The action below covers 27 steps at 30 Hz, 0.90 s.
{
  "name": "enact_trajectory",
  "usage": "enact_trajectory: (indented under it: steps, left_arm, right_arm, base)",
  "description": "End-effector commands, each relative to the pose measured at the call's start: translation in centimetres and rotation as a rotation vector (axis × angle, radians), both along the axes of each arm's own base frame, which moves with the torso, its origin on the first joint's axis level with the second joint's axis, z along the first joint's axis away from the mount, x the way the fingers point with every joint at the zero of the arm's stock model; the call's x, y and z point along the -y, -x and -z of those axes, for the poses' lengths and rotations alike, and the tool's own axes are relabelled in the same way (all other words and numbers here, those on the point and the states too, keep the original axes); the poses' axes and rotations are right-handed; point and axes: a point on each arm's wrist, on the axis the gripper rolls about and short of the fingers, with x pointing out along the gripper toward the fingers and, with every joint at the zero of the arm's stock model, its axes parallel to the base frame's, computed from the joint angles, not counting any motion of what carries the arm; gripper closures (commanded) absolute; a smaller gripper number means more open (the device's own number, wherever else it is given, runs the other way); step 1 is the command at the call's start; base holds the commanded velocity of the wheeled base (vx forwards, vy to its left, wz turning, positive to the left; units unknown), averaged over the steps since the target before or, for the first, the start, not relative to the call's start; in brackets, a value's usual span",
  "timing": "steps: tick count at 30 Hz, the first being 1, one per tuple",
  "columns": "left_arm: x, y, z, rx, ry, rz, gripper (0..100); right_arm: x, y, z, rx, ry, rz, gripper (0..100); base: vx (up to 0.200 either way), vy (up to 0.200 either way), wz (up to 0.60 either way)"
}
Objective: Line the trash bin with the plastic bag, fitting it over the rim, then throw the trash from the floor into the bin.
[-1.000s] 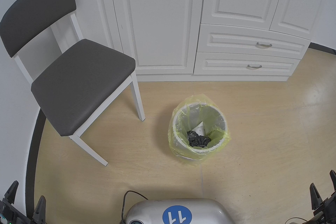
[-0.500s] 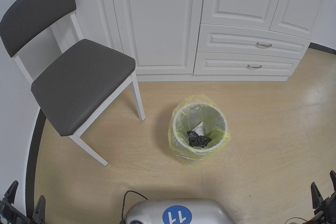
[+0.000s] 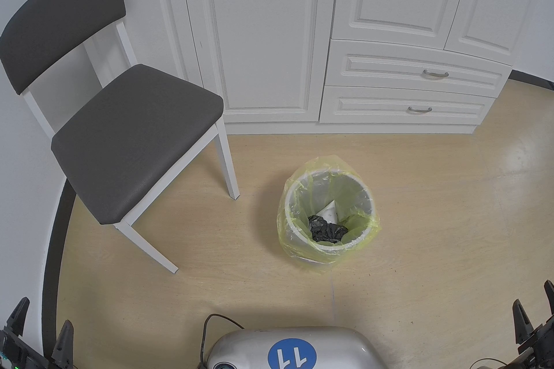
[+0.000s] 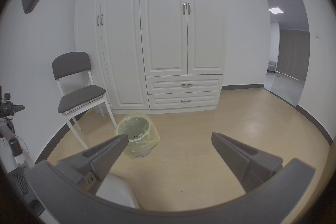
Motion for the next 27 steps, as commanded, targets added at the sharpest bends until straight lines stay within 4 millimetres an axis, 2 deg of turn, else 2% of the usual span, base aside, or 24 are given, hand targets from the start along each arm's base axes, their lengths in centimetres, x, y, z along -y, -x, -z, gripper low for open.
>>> enact_trajectory:
  steps: [1, 27]
  left_arm:
    - [0.0, 0.07, 0.23, 0.009, 0.0, -0.001, 0]
    - [0.0, 0.07, 0.23, 0.009, 0.0, 0.0, 0]
  right_arm:
    - [0.0, -0.01, 0.46, 0.001, 0.0, 0.001, 0]
    - [0.01, 0.0, 0.43, 0.001, -0.003, 0.001, 0]
  base:
    - [0.0, 0.0, 0.0]
    - [0.0, 0.0, 0.0]
